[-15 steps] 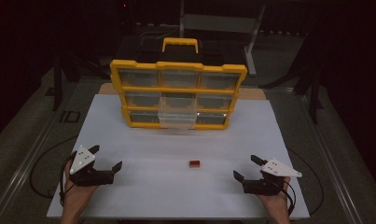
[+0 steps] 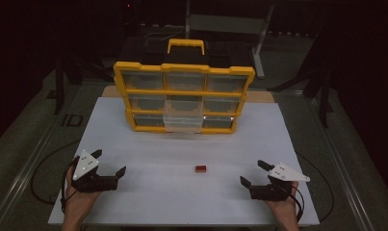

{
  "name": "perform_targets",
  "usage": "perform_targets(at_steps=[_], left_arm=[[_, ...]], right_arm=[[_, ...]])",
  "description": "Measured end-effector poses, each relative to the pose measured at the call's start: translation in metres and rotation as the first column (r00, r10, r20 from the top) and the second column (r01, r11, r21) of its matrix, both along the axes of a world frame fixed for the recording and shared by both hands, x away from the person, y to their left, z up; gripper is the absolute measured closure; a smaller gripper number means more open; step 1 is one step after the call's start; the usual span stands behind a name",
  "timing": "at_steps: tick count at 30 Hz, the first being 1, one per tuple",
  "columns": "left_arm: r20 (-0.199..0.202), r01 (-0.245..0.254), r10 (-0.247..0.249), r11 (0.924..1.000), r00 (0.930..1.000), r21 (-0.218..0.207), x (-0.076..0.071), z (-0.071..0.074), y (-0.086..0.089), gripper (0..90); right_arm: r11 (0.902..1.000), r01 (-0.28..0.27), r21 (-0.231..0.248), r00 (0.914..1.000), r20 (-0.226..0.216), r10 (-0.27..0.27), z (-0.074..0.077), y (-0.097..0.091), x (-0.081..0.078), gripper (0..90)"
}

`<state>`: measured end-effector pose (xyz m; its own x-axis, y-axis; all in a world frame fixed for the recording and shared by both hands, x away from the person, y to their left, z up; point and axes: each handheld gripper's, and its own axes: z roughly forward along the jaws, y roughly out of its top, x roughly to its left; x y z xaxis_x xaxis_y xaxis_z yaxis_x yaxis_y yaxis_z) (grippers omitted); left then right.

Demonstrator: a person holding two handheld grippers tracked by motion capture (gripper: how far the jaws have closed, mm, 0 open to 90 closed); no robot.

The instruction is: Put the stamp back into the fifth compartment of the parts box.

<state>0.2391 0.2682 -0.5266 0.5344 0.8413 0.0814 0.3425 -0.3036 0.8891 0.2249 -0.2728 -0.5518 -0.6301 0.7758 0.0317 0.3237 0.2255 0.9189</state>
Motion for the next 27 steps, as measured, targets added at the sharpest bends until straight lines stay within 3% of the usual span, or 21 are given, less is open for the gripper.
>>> perform_targets(at_steps=[4,11,15,18,27], left_arm=[[0.005,0.002,-0.002,0.9999,1.0,0.014,0.002,0.005,-0.002,0.0],[-0.021,0.042,-0.041,0.9983,0.9989,0.041,0.012,0.017,-0.015,0.0],[-0.037,0.069,-0.066,0.995,0.9971,0.072,0.016,0.022,-0.022,0.0],[-0.054,0.099,-0.093,0.9883,0.9941,0.116,0.021,0.026,-0.033,0.0],[-0.075,0.131,-0.122,0.9822,0.9897,0.135,0.029,0.027,-0.048,0.0]], right_arm=[[0.9999,0.012,-0.005,0.9999,0.001,-0.012,0.0,0.0,0.002,7.8],[0.9998,0.02,0.006,0.9998,0.002,-0.02,0.0,-0.003,0.002,7.8],[0.9998,0.018,0.007,0.9998,0.004,-0.018,0.0,-0.003,0.002,7.8],[0.9999,0.015,0.006,0.9999,-0.002,-0.015,0.0,-0.002,0.003,7.8],[0.9992,0.04,0.005,0.9992,-0.002,-0.04,0.0,-0.004,0.003,7.2]])
